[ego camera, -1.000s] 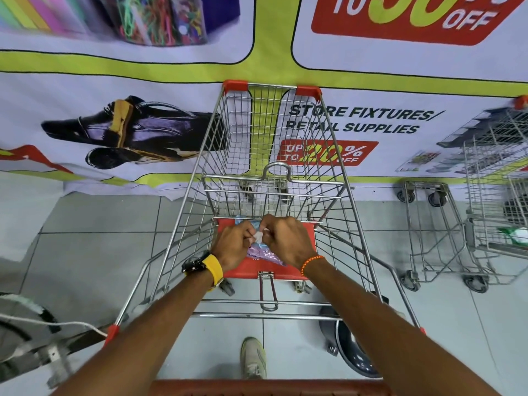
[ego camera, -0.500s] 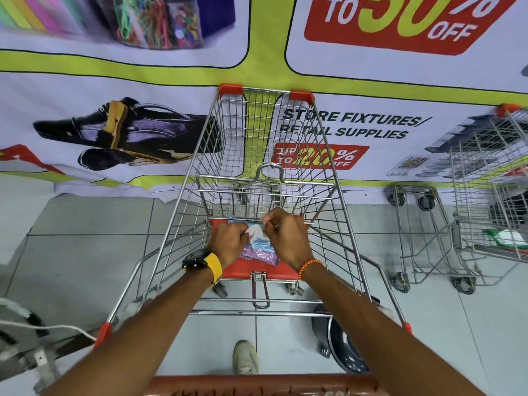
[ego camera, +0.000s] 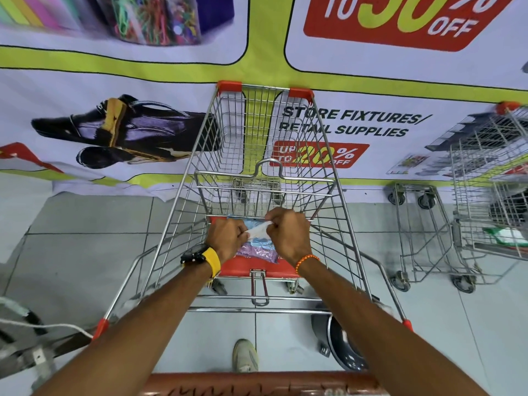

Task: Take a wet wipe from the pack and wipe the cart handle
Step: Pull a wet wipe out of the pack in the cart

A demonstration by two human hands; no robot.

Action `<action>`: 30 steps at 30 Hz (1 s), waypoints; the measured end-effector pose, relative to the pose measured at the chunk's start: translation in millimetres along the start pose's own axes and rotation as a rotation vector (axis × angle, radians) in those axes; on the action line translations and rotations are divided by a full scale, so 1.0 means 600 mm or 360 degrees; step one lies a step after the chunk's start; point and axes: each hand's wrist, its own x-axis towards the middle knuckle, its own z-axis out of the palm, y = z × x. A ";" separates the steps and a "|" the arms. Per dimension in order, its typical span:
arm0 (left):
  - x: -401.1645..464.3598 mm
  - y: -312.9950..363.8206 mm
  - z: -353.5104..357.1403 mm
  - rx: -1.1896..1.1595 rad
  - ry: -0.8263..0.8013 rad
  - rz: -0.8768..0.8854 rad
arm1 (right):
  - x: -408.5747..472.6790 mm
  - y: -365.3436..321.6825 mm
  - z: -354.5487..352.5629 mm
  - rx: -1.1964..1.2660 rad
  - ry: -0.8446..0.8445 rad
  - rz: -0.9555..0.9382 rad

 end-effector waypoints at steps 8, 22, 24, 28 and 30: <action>-0.001 0.009 -0.002 0.0057 0.0000 0.0007 | -0.018 -0.013 -0.039 0.0123 0.0074 -0.0105; -0.012 0.007 -0.004 0.0055 0.0029 0.0098 | -0.027 -0.030 -0.092 0.0672 0.0243 -0.0202; -0.011 0.007 -0.008 0.0086 -0.0021 0.0075 | -0.028 -0.038 -0.106 0.0805 0.0156 -0.0220; -0.032 0.048 -0.047 -0.0527 -0.0187 -0.0113 | -0.039 -0.053 -0.127 0.0988 -0.0066 -0.0208; -0.055 0.077 -0.074 -0.1302 -0.0318 -0.0358 | -0.051 -0.064 -0.135 0.1046 -0.0159 -0.0181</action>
